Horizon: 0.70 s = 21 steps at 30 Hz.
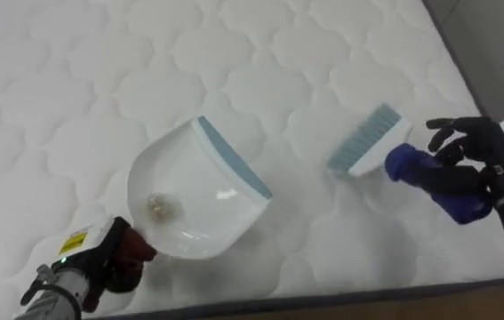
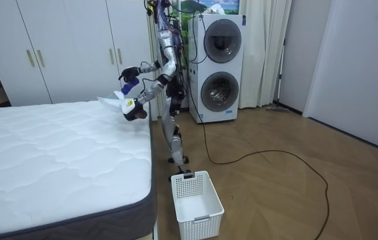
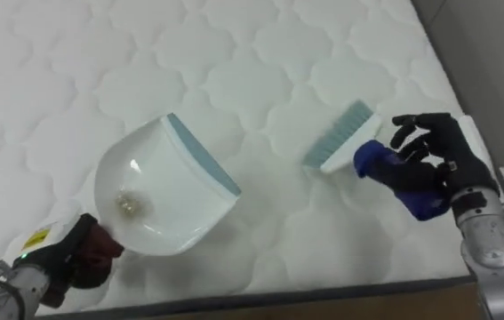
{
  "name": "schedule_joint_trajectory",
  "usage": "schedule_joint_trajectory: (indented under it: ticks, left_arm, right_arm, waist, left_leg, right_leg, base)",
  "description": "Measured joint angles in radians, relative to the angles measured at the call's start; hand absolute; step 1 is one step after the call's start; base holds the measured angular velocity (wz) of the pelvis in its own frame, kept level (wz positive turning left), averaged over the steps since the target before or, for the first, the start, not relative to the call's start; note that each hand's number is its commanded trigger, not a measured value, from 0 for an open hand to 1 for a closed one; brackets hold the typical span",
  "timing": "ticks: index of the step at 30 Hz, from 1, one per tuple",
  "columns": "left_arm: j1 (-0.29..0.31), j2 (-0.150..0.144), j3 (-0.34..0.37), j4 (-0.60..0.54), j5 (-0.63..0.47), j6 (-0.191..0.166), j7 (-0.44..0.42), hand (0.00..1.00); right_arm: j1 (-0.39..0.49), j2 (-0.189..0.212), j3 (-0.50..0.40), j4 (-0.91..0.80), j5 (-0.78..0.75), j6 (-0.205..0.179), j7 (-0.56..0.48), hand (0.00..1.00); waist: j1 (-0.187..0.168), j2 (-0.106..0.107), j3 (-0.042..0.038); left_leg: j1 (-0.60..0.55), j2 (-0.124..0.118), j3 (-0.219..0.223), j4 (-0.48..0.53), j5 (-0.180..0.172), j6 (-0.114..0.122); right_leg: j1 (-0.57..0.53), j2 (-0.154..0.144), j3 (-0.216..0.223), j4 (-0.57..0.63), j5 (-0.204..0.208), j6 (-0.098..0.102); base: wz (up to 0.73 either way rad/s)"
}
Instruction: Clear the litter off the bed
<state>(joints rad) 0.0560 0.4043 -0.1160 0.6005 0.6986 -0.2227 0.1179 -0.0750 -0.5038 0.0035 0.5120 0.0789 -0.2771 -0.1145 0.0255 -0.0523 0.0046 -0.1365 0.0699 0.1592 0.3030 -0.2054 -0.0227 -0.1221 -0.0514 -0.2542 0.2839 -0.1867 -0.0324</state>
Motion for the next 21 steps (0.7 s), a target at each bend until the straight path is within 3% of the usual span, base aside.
schedule_joint_trajectory:
  ticks: [11, 14, 19, 21]
  left_arm:
    - [0.038, -0.035, 0.036, -0.121, -0.023, 0.000, 0.035, 1.00]
    - [0.058, -0.038, 0.036, -0.168, -0.046, -0.001, 0.055, 1.00]
    - [0.059, -0.039, 0.043, -0.235, -0.086, -0.004, 0.077, 1.00]
    - [0.059, -0.040, 0.049, -0.248, -0.128, -0.005, 0.078, 1.00]
  right_arm:
    - [0.003, 0.052, -0.035, 0.030, -0.004, 0.017, -0.098, 0.00]
    - [0.038, 0.081, -0.035, 0.031, -0.023, 0.017, -0.156, 0.00]
    - [0.101, 0.112, -0.038, -0.009, -0.049, 0.018, -0.202, 0.00]
    - [0.102, 0.114, -0.038, -0.026, -0.050, 0.018, -0.226, 0.00]
  waist:
    - [0.006, -0.003, -0.0029]
    - [-0.018, -0.003, -0.0030]
    - [-0.022, 0.003, -0.0033]
    - [-0.016, 0.011, -0.0074]
  left_leg:
    - [0.074, -0.015, -0.030, -0.037, 0.000, 0.001]
    - [0.081, -0.026, -0.094, -0.036, 0.000, 0.001]
    - [0.059, -0.049, -0.189, -0.019, 0.005, 0.004]
    - [0.051, -0.058, -0.220, -0.011, 0.007, 0.003]
  right_leg:
    - [0.087, 0.001, -0.024, -0.032, 0.000, 0.013]
    - [0.142, 0.003, -0.050, -0.058, 0.001, 0.017]
    - [0.172, 0.001, -0.046, -0.065, -0.009, 0.033]
    - [0.180, 0.002, -0.030, -0.065, -0.014, 0.039]
  base:
    - [0.08]
    - [0.60]
    - [0.63]
    - [0.41]
